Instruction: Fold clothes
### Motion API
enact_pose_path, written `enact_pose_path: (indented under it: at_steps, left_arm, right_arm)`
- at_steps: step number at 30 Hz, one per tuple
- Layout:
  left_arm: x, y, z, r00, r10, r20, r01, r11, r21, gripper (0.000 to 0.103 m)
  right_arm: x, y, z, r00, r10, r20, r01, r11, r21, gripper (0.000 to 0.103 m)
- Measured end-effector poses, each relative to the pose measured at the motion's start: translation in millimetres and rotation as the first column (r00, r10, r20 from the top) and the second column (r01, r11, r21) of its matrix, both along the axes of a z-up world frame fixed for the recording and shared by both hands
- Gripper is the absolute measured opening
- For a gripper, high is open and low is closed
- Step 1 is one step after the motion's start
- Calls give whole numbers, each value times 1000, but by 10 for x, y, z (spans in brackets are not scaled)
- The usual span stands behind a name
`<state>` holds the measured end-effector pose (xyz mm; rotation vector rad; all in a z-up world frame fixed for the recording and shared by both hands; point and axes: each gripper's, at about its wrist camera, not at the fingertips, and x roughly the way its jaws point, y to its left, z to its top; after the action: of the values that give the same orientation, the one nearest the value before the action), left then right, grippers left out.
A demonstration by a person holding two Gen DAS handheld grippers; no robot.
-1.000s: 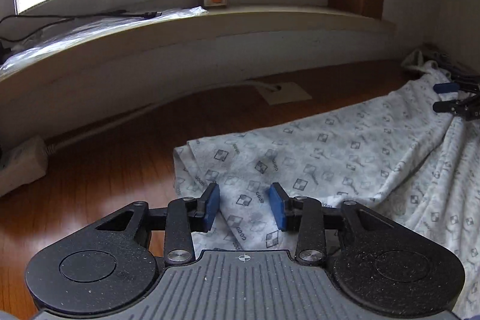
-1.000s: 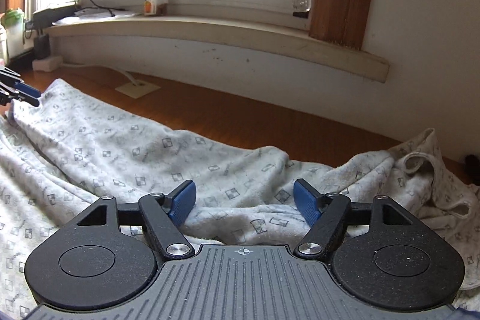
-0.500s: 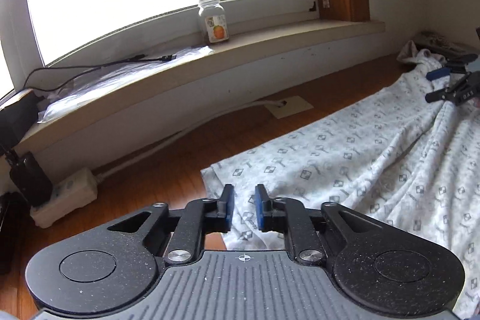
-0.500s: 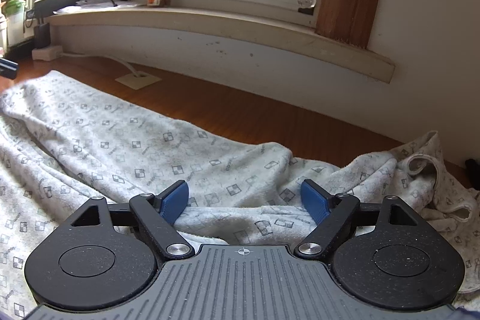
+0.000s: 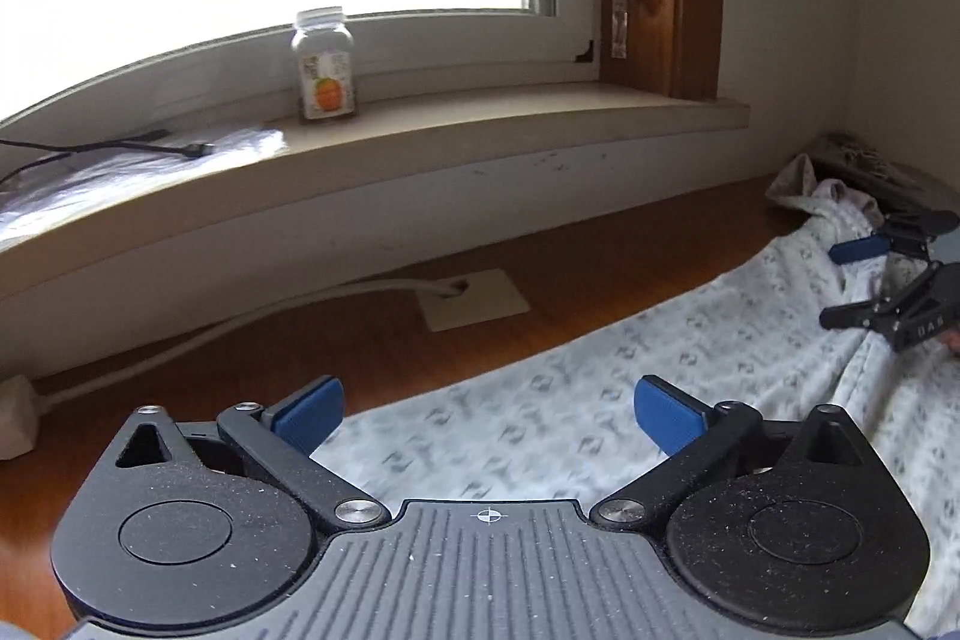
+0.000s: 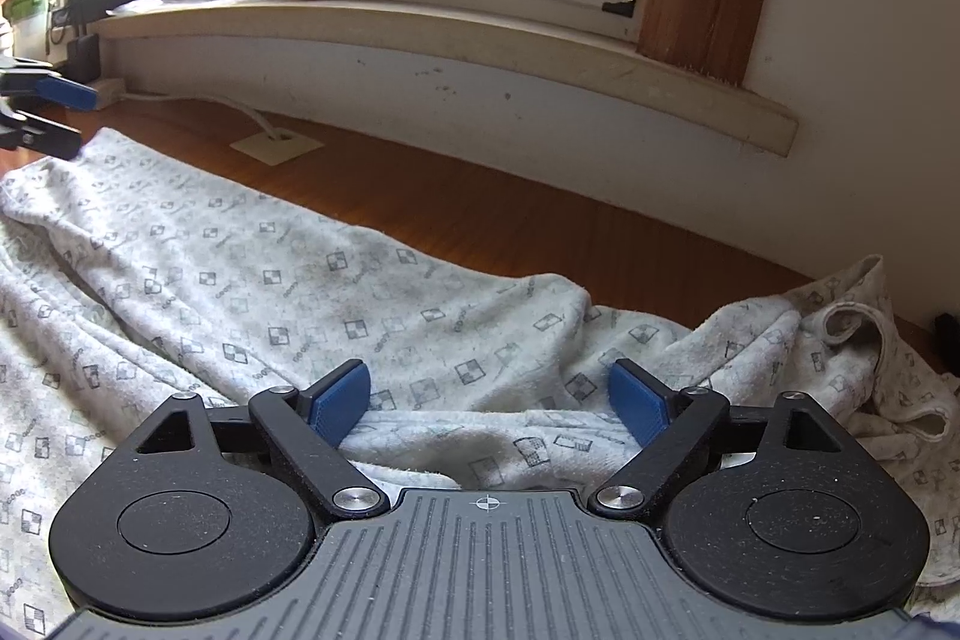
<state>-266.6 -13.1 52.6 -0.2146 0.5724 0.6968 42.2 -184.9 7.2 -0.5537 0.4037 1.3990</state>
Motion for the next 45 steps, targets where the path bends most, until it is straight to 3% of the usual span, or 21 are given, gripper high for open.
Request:
enact_pose_path:
  at_steps: [5, 9, 12, 19, 31, 35, 38, 42, 45]
  left_arm:
    - [475, 64, -85, 1000, -8, 0, 8, 998, -57, 103]
    - [578, -60, -252, 995, -78, -59, 76, 996, -44, 103]
    - [519, -89, -334, 995, -66, -69, 62, 996, -58, 103]
    - [481, -145, -352, 989, -18, -145, 29, 997, 73, 99]
    - [119, 445, -351, 991, 49, -124, -46, 999, 25, 99]
    - [127, 398, -313, 991, -22, -131, 26, 999, 33, 103]
    - [151, 441, -164, 995, -63, -83, 63, 998, -1, 103]
    - [218, 614, 119, 995, -97, -3, 97, 993, -64, 103]
    - [231, 732, 187, 988, -152, 18, 153, 987, -48, 103]
  right_arm:
    - [6, 4, -8, 1000, 0, -8, 0, 1000, -3, 86]
    - [9, 17, -22, 1000, -2, -6, 2, 1000, -6, 87]
    - [22, 24, -27, 1000, -3, -14, 3, 1000, -8, 87]
    - [29, 147, -42, 999, -26, -32, 26, 1000, -17, 90]
    - [-147, 674, -35, 999, -7, -34, 6, 1000, -16, 92]
    - [-202, 668, -25, 1000, -3, -2, 3, 1000, -5, 93]
    - [-217, 635, -10, 1000, -21, 18, 21, 1000, 14, 93]
    - [-124, 503, 72, 999, -23, -49, 24, 1000, 3, 93]
    - [-74, 276, 323, 999, -16, -47, 17, 1000, 25, 93]
